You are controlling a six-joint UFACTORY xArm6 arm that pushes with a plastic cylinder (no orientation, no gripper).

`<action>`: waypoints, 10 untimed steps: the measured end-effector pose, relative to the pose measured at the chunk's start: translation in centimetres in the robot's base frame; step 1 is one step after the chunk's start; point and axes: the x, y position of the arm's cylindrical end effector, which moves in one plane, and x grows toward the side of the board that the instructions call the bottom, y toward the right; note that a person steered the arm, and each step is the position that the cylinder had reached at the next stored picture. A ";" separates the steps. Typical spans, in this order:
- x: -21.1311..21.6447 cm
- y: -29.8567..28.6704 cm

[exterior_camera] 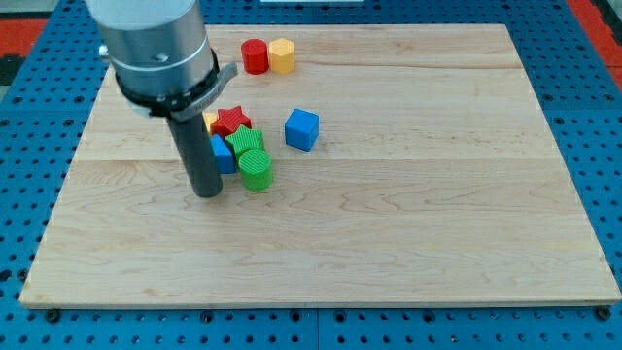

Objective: Slide the blue cube towards the group of blocks

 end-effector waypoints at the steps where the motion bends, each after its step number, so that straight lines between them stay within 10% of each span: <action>1: -0.8 2.2; 10: -6.7 9.6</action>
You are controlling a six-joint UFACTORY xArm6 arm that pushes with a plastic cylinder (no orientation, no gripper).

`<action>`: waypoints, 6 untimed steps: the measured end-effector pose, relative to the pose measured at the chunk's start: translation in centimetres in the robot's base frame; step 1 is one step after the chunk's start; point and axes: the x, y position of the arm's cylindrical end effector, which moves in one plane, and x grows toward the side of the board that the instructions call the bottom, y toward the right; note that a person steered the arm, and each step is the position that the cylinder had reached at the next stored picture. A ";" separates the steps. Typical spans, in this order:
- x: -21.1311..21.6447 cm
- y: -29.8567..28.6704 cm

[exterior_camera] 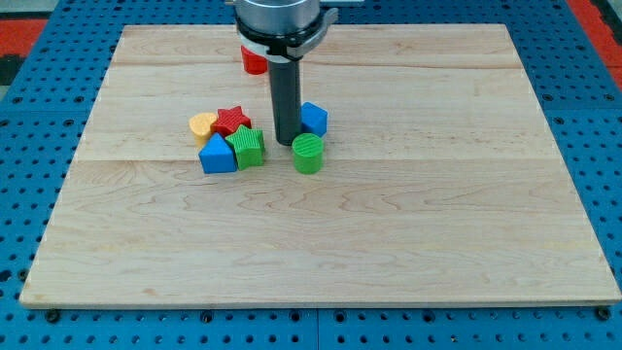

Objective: Slide the blue cube towards the group of blocks

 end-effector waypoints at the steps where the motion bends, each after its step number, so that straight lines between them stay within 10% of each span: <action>1: 0.0 2.5; 6: -8.5 8.8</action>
